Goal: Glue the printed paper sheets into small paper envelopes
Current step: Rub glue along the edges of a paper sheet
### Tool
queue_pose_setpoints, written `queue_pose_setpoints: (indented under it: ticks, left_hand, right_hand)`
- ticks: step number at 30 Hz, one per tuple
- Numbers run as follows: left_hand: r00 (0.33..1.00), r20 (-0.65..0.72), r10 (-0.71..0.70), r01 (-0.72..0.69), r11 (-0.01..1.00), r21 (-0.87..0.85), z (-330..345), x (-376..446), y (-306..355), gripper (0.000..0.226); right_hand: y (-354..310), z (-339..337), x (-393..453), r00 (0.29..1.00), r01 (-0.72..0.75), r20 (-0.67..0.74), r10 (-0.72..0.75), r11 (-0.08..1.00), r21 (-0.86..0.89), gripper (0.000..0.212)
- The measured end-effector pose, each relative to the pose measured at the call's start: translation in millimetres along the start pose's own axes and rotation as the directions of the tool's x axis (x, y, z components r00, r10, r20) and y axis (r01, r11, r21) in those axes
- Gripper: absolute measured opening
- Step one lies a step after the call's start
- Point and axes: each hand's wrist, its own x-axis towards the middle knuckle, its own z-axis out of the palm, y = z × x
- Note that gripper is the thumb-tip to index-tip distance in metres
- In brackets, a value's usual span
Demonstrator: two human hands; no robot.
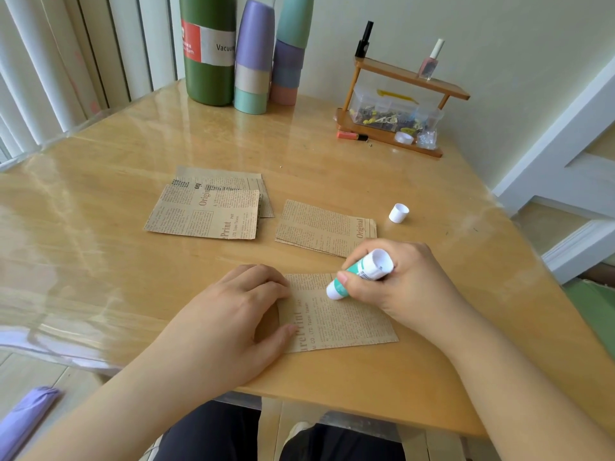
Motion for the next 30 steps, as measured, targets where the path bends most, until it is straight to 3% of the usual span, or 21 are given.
queue_pose_setpoints:
  ticks: [9,30]
  left_hand:
    - [1.000,0.017,-0.014,0.013,1.000,0.022,0,0,-1,0.042]
    - [0.999,0.022,-0.043,0.044,0.999,-0.011,-3,0,2,0.042]
  right_hand:
    - [-3,11,26,1.000,0.024,0.005,-0.024,1.000,0.002,0.017]
    - [-4,2,-6,0.998,0.049,0.044,-0.049,0.999,-0.010,0.011]
